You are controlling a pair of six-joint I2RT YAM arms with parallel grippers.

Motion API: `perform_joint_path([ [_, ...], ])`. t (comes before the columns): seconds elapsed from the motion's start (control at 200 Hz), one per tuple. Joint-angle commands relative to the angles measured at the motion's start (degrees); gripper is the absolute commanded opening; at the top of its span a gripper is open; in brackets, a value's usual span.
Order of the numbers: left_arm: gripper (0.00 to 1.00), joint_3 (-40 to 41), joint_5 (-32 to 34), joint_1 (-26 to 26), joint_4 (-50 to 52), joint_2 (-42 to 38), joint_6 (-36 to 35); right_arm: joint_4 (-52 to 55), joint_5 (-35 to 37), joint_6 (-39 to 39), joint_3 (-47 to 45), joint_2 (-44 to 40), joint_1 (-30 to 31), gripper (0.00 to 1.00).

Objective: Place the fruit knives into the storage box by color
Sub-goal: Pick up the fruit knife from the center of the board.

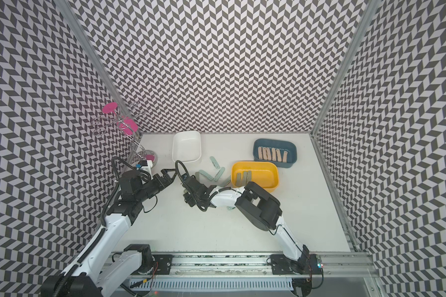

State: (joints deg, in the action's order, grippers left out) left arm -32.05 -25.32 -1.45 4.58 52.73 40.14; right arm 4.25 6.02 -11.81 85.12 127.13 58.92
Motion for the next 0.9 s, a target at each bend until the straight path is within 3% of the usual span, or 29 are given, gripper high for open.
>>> perform_joint_path([
  [0.0,1.00,-1.12,-0.10,0.40,-1.17,-0.96,0.20,3.12,1.82,0.39,0.67,4.06,1.13,0.48],
  [0.526,1.00,-0.64,-0.30,0.40,-2.15,-0.70,1.26,4.62,6.30,0.95,2.94,5.94,3.09,0.24],
  [0.896,1.00,-0.96,-0.47,0.40,-2.09,-0.87,1.22,3.17,6.46,-2.39,0.31,-0.59,2.70,0.18],
])
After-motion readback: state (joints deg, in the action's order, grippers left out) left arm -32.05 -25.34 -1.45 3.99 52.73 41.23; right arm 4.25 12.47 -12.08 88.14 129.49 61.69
